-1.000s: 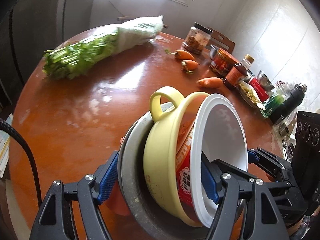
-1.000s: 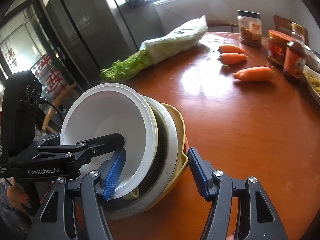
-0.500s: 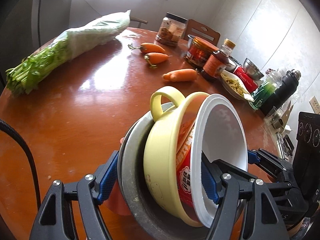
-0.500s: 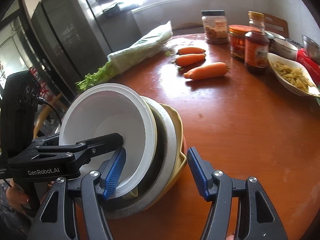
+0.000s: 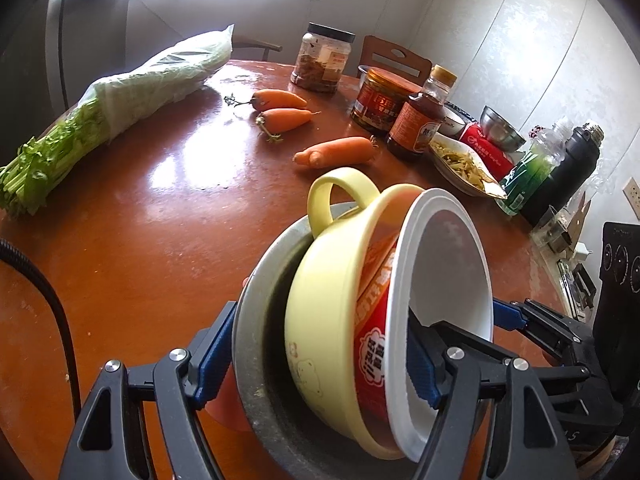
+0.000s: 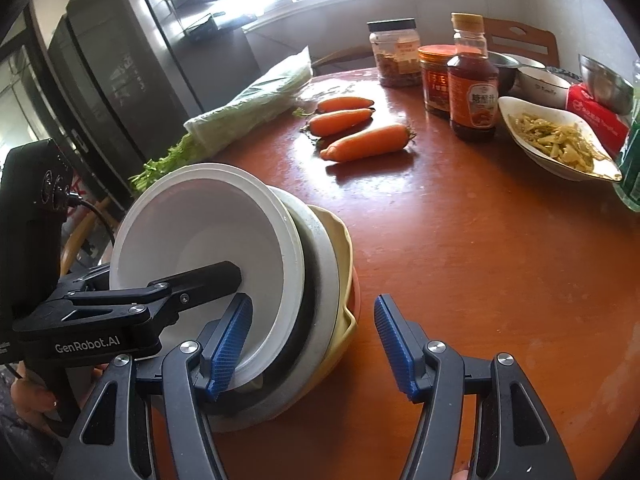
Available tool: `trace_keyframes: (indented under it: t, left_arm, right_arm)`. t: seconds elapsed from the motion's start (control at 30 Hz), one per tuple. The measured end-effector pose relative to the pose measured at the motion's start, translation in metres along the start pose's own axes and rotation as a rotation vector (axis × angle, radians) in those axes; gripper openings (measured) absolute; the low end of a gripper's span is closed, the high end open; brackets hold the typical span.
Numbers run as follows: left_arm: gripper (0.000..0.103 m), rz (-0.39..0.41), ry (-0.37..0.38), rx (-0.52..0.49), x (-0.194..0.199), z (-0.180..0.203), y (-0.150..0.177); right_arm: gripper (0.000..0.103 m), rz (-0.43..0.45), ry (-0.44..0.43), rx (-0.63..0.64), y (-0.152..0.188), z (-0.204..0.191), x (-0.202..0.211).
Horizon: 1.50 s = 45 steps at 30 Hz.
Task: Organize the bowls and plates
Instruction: 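Lower the nested bowls onto the steel pan and plate stack with the left tool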
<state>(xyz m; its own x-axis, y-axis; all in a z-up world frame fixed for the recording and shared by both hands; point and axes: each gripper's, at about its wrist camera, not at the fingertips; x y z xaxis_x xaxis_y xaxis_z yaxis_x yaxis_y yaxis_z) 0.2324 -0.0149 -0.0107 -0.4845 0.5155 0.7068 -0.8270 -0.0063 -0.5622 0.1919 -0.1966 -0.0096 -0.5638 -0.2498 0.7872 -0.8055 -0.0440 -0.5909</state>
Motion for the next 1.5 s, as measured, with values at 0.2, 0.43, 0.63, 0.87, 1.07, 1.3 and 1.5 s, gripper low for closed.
trace_keyframes:
  t: [0.2,0.43,0.63,0.87,1.07,1.3,1.5]
  left_arm:
    - [0.074,-0.002,0.003,-0.005,-0.003,0.003,-0.002]
    - [0.075,-0.001,0.007,-0.011,-0.006,0.005,-0.004]
    - [0.075,0.001,0.008,-0.02,-0.008,0.007,-0.005]
    - [0.074,0.01,0.003,-0.025,-0.006,0.009,-0.003]
    - [0.073,0.023,-0.029,-0.053,0.0,0.012,0.0]
    - [0.073,0.028,-0.038,-0.044,0.007,0.008,0.003]
    - [0.073,0.036,-0.043,-0.034,0.015,0.004,0.006]
  right_arm:
    - [0.065,0.004,0.002,-0.01,0.0,0.005,0.001]
    - [0.065,0.017,0.024,-0.02,0.002,0.007,0.004]
    - [0.065,0.024,0.053,-0.02,0.002,0.008,0.006]
    - [0.065,0.03,0.073,-0.013,0.002,0.005,0.008]
    - [0.065,0.032,0.079,-0.014,0.004,0.002,0.008]
    - [0.065,0.03,0.082,-0.003,0.005,-0.004,0.007]
    - [0.065,0.025,0.077,-0.006,0.005,-0.007,0.006]
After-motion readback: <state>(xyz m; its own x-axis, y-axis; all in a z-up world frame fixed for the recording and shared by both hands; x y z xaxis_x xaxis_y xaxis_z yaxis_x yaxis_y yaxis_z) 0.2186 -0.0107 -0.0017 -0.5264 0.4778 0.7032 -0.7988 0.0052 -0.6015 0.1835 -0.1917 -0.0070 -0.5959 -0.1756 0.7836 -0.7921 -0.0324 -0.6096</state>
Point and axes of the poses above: each gripper's, at about its wrist camera, not at the fingertips, and x roughly against the way its jaws point, z to its right, y to its underside, and after that the axes turned 12 degrees about y, right-handed
